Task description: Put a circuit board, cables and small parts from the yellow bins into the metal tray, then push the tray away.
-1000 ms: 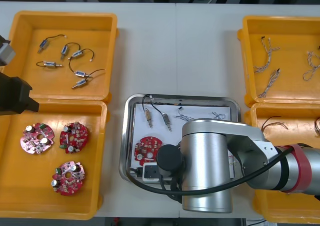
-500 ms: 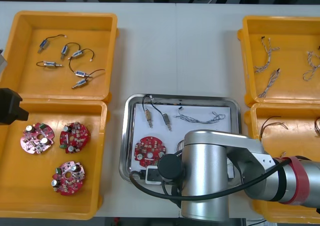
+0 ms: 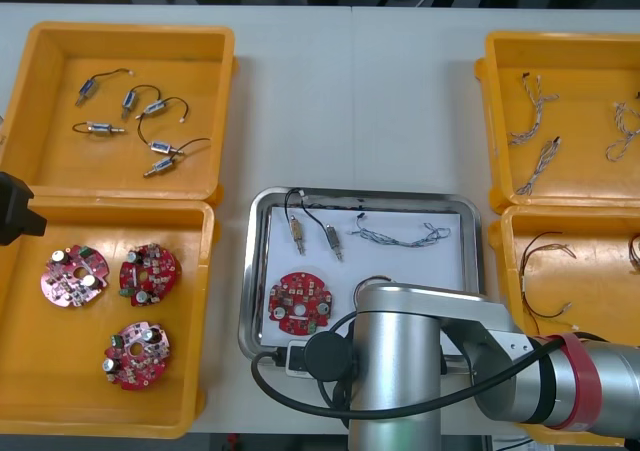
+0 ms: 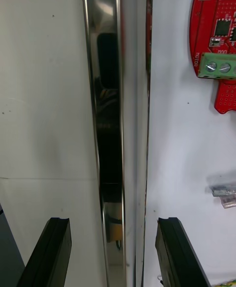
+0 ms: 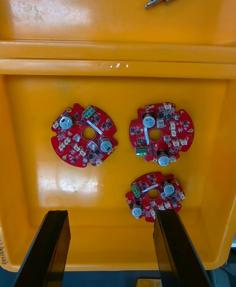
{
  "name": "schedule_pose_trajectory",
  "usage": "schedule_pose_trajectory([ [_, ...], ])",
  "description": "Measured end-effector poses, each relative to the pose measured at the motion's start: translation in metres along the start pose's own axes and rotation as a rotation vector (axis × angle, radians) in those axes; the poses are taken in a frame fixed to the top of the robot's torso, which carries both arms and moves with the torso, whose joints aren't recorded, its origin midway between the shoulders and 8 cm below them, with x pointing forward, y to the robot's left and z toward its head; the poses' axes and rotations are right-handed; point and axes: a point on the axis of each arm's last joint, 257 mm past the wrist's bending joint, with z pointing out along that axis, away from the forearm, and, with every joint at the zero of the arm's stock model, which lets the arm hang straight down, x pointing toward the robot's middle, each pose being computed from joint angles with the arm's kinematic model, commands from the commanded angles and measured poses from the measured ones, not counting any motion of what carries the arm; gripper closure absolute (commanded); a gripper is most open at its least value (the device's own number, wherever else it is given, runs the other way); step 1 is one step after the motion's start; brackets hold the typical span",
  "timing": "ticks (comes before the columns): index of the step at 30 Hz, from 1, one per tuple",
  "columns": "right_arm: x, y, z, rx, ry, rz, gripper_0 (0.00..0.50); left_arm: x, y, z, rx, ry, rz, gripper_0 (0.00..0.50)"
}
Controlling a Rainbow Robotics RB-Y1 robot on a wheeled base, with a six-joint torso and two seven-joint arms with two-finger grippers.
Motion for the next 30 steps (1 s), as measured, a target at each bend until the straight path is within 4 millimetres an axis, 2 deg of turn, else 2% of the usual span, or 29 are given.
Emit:
schedule_pose_trajectory([
  [22, -0.005, -0.007, 0.009, 0.053, -0.015, -0.007, 0.000, -0.001, 0.001, 0.000, -0.004, -0.003, -0.002, 0.000],
  [30, -0.005, -0.003, 0.011, 0.055, -0.015, -0.021, 0.000, -0.001, 0.001, 0.000, -0.004, -0.003, -0.002, 0.000],
])
